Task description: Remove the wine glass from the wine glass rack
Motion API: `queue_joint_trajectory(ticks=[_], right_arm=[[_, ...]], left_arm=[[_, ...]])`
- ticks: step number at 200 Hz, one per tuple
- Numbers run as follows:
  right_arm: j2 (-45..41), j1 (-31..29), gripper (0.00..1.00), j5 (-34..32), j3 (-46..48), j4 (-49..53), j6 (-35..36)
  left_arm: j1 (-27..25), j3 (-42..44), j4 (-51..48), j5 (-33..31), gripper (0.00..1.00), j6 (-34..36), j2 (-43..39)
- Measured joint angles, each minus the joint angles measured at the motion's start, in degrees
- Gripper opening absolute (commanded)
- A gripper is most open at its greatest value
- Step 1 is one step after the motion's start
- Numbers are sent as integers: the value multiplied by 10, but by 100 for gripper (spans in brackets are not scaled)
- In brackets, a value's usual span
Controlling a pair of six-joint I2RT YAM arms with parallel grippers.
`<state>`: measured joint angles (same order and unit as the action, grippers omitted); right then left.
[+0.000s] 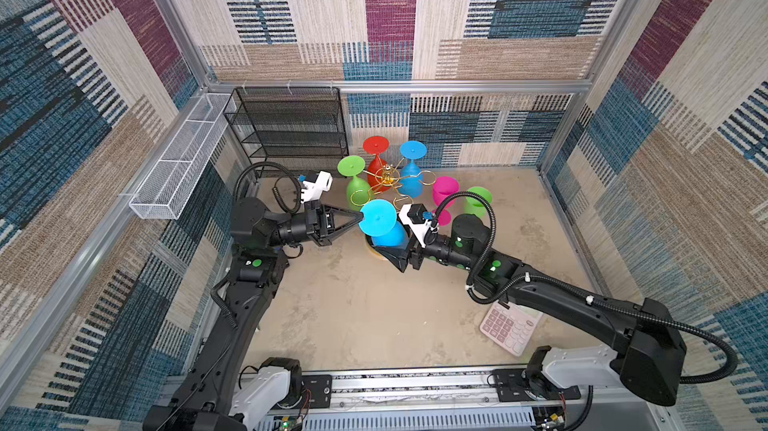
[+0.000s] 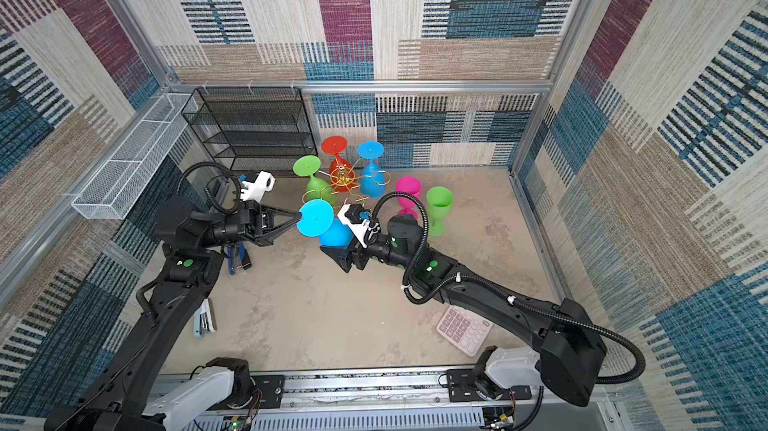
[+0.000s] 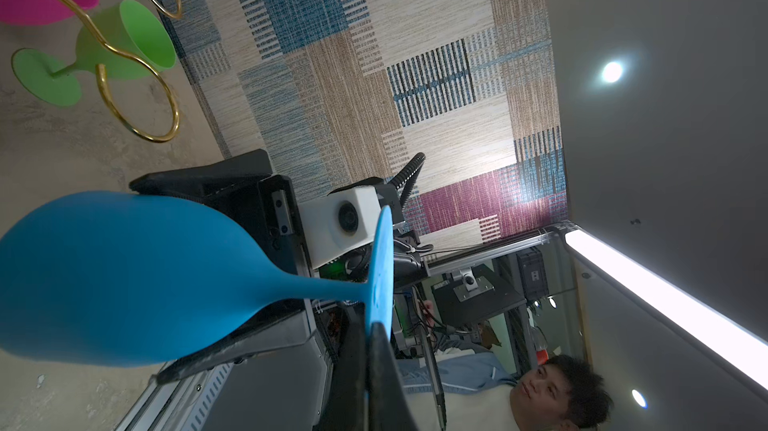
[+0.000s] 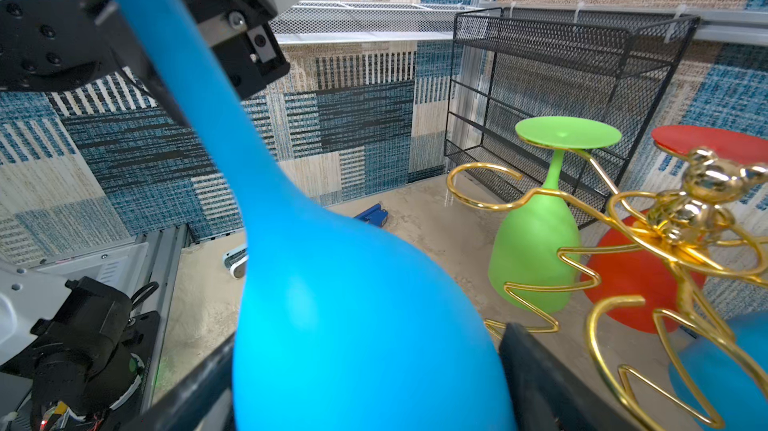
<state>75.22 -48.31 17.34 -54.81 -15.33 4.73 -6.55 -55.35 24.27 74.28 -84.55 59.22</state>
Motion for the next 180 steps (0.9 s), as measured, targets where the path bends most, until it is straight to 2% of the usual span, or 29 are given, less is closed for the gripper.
queue_joint_trajectory(ticks=[36,65,90,105,136,154,169,180], right_arm=[[0,-1,70,0,-3,7,2],[-9,0,67,-6,-4,24,2],[-22,0,65,-15,-9,50,2],[-30,0,63,-22,-19,68,-2],[-48,0,61,-42,-50,120,-3],[-55,0,59,-53,-75,165,-7],[-57,0,58,-71,-106,214,-9],[-56,0,57,-85,-133,256,-14]], left_arm=[[0,1,13,-4,0,-15,3],[0,2,29,-4,0,-35,12],[-1,1,48,-4,18,-45,21],[-1,-5,59,-4,25,-45,27],[-1,-19,63,-5,30,-40,34],[0,-34,38,-10,32,-2,33],[0,-61,-33,-29,34,77,26],[-1,-88,-105,-56,35,161,20]])
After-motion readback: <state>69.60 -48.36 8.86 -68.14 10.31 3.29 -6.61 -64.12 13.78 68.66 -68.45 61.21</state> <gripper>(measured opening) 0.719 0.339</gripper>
